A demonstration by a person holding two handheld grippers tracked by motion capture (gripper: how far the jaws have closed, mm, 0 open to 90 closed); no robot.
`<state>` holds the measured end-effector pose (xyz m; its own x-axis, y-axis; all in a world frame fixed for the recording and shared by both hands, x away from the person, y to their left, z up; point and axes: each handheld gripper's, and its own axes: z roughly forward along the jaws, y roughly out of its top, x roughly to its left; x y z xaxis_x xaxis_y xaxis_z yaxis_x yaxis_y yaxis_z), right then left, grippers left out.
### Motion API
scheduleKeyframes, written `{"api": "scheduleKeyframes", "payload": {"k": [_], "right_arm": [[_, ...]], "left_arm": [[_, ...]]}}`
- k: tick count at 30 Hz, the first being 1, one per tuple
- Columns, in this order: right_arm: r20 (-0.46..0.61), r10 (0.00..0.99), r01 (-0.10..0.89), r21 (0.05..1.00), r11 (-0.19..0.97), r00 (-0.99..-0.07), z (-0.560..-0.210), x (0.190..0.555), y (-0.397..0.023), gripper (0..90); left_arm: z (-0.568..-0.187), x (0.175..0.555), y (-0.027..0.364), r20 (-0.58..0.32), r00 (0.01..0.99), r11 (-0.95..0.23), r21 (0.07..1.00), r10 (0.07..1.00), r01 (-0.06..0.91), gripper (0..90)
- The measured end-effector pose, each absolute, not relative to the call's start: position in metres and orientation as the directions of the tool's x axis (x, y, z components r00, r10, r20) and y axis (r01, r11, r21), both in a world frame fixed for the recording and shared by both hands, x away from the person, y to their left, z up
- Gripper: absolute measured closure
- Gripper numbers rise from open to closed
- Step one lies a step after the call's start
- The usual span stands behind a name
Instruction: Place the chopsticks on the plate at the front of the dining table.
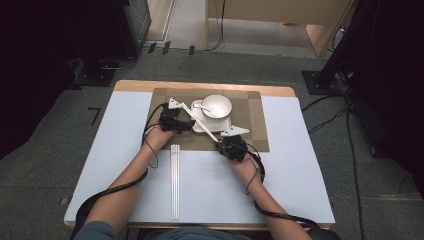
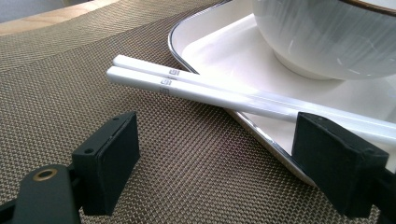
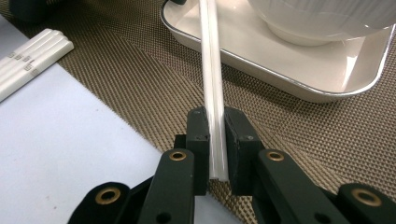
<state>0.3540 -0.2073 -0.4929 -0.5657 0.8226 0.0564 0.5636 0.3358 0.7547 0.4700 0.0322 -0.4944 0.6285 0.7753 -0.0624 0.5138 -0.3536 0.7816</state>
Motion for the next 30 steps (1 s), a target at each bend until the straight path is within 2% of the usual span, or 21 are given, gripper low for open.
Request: {"api": "scheduleKeyframes", "payload": {"k": [11,18,21,23,26,30], "right_arm": [[0.070,0.835,0.577,0.754,0.313,-0.545,-0.493,0.369,-0.200,82.0],[0.084,0.838,0.580,0.758,0.297,-0.539,-0.495,0.378,-0.196,81.5],[0.087,0.822,0.561,0.770,0.303,-0.563,-0.495,0.378,-0.197,65.7],[0.102,0.803,0.550,0.778,0.303,-0.587,-0.494,0.377,-0.199,58.9],[0.078,0.784,0.518,0.790,0.328,-0.616,-0.494,0.372,-0.200,52.3],[0.083,0.777,0.516,0.790,0.331,-0.625,-0.493,0.367,-0.202,50.5]], "left_arm": [[-0.491,0.463,0.040,-0.099,0.618,-0.318,0.788,0.780,0.527,15.0],[-0.491,0.460,0.043,-0.087,0.607,-0.320,0.786,0.790,0.529,15.0],[-0.491,0.460,0.043,-0.088,0.607,-0.320,0.785,0.789,0.530,15.0],[-0.490,0.460,0.042,-0.095,0.611,-0.316,0.788,0.786,0.528,15.0],[-0.488,0.461,0.041,-0.095,0.615,-0.315,0.792,0.783,0.523,15.0],[-0.488,0.462,0.038,-0.093,0.617,-0.317,0.792,0.782,0.521,15.0]]}}
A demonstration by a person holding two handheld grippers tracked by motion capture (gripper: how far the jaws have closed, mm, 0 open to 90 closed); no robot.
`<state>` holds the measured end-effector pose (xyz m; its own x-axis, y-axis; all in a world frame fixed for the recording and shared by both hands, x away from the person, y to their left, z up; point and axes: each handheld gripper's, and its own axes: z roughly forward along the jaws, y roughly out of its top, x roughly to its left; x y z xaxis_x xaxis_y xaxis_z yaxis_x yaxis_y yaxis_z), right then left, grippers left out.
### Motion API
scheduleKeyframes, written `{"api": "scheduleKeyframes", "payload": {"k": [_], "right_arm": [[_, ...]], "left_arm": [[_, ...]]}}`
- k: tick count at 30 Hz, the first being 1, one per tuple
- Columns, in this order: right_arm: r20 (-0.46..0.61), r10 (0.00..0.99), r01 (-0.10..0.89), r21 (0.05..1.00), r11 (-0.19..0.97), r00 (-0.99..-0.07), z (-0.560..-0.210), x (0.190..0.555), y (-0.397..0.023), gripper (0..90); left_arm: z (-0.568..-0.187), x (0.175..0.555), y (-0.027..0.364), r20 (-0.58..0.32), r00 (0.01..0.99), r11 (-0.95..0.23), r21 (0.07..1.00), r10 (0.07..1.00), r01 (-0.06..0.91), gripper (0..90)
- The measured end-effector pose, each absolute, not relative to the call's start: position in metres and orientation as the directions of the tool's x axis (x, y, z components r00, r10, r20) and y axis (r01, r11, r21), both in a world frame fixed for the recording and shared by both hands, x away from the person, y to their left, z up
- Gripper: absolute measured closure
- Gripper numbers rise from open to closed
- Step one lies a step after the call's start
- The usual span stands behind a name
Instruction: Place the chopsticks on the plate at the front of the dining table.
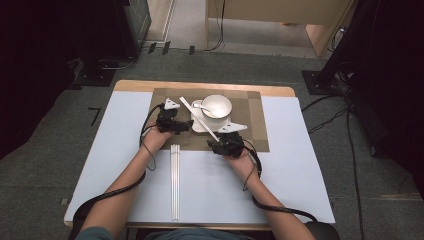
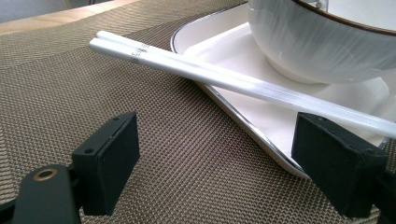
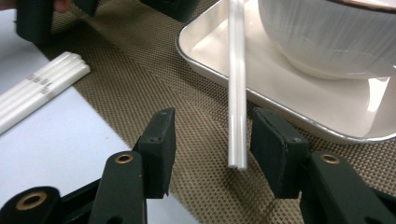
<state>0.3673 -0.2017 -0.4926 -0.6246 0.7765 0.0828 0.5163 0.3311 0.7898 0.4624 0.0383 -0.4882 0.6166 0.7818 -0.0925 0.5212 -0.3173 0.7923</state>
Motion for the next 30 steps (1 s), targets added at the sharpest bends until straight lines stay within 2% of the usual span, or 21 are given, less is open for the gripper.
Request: {"api": "scheduleKeyframes", "payload": {"k": [14,30], "right_arm": [[0.073,0.781,0.518,0.786,0.338,-0.620,-0.493,0.358,-0.208,48.6],[0.074,0.760,0.503,0.790,0.350,-0.645,-0.494,0.354,-0.198,48.5]], "left_arm": [[-0.494,0.467,0.028,-0.084,0.622,-0.331,0.787,0.778,0.521,15.0],[-0.495,0.469,0.021,-0.080,0.619,-0.342,0.774,0.781,0.532,15.0]]}}
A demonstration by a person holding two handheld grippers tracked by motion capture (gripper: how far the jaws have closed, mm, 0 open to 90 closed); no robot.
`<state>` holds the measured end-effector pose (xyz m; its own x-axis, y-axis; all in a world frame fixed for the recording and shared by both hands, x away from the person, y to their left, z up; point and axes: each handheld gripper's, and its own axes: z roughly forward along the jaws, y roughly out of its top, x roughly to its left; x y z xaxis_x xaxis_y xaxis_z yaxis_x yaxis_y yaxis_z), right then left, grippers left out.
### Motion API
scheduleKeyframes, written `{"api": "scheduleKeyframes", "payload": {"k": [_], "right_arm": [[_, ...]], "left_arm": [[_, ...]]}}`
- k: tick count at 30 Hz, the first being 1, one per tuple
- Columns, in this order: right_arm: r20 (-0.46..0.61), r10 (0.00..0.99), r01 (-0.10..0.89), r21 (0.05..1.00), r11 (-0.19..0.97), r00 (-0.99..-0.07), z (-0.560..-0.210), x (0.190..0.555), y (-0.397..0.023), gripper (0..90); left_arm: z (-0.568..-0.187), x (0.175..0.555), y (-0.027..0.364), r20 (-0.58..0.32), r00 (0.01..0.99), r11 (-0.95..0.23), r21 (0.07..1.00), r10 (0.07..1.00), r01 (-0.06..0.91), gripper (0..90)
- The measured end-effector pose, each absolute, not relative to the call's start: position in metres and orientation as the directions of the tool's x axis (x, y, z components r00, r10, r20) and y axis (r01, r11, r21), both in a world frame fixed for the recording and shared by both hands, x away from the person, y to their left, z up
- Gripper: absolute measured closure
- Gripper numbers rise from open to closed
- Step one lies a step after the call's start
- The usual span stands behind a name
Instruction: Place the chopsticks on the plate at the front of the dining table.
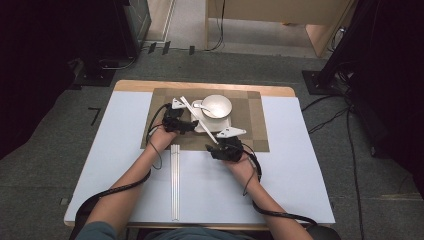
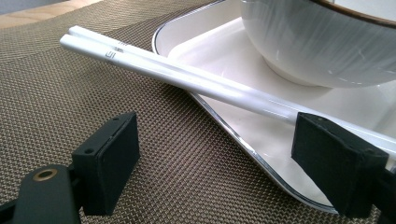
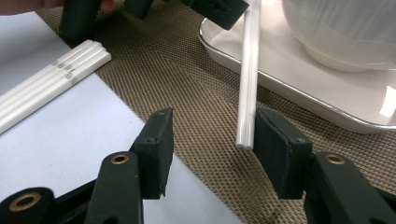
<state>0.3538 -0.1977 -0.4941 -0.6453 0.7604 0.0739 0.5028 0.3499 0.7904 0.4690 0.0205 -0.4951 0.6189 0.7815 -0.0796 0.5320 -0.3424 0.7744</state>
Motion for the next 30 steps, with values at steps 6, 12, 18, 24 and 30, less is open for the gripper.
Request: {"api": "scheduleKeyframes", "payload": {"k": [6,12,18,24,30], "right_arm": [[0.070,0.752,0.498,0.788,0.361,-0.656,-0.495,0.352,-0.193,48.0],[0.072,0.748,0.497,0.788,0.362,-0.660,-0.495,0.352,-0.191,47.7],[0.072,0.745,0.495,0.789,0.364,-0.663,-0.495,0.351,-0.189,47.4],[0.071,0.736,0.491,0.787,0.374,-0.674,-0.497,0.350,-0.183,47.3],[0.067,0.730,0.485,0.787,0.380,-0.681,-0.497,0.349,-0.180,47.2]], "left_arm": [[-0.495,0.470,0.020,-0.082,0.615,-0.343,0.769,0.784,0.539,15.0],[-0.496,0.471,0.020,-0.077,0.610,-0.347,0.762,0.789,0.546,15.0],[-0.496,0.471,0.020,-0.081,0.605,-0.343,0.762,0.792,0.550,15.0],[-0.496,0.471,0.020,-0.083,0.604,-0.341,0.761,0.793,0.552,15.0],[-0.496,0.471,0.020,-0.083,0.601,-0.338,0.761,0.795,0.553,15.0]]}}
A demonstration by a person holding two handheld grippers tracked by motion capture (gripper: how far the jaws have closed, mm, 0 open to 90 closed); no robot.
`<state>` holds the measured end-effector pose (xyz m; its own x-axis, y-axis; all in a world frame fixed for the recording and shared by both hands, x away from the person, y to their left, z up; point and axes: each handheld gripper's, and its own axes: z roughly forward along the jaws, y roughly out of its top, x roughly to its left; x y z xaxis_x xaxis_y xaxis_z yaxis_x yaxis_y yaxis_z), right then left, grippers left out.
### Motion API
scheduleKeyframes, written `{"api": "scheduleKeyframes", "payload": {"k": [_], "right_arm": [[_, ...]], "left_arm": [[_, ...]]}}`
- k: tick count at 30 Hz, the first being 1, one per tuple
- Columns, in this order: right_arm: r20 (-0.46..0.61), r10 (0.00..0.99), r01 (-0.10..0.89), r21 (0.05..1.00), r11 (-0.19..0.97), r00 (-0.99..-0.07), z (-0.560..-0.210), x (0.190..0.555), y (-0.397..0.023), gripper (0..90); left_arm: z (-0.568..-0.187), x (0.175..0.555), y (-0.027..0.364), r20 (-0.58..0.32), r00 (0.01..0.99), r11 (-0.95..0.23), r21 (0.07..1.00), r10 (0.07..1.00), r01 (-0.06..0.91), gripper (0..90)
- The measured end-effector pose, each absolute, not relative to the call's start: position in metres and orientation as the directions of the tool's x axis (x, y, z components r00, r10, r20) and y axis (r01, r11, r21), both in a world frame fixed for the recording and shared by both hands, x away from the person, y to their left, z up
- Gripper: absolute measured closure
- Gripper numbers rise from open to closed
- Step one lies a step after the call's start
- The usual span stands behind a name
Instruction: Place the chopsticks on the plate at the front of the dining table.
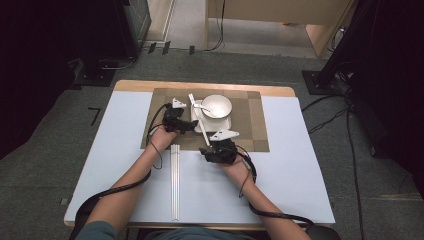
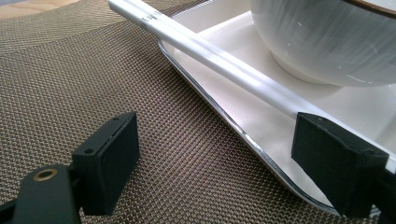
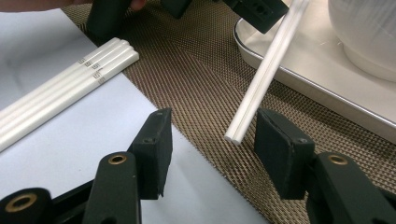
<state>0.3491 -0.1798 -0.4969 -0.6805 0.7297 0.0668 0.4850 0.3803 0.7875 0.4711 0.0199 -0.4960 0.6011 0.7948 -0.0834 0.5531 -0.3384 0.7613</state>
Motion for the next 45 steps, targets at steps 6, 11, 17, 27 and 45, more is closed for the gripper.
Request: {"api": "scheduleKeyframes", "payload": {"k": [6,11,17,27,45], "right_arm": [[0.070,0.726,0.482,0.791,0.378,-0.684,-0.496,0.348,-0.177,47.2],[0.070,0.722,0.478,0.793,0.378,-0.688,-0.496,0.348,-0.175,47.1],[0.071,0.718,0.475,0.794,0.380,-0.693,-0.496,0.348,-0.173,46.5],[0.066,0.700,0.463,0.793,0.396,-0.711,-0.497,0.346,-0.167,46.2],[0.066,0.691,0.457,0.794,0.400,-0.720,-0.498,0.345,-0.163,46.1]], "left_arm": [[-0.496,0.471,0.020,-0.083,0.600,-0.338,0.761,0.796,0.554,15.0],[-0.496,0.471,0.020,-0.087,0.597,-0.334,0.761,0.797,0.556,15.0],[-0.496,0.471,0.020,-0.085,0.597,-0.336,0.760,0.797,0.556,15.0],[-0.496,0.471,0.020,-0.083,0.597,-0.337,0.759,0.798,0.557,15.0],[-0.496,0.472,0.020,-0.086,0.596,-0.336,0.757,0.799,0.560,15.0]]}}
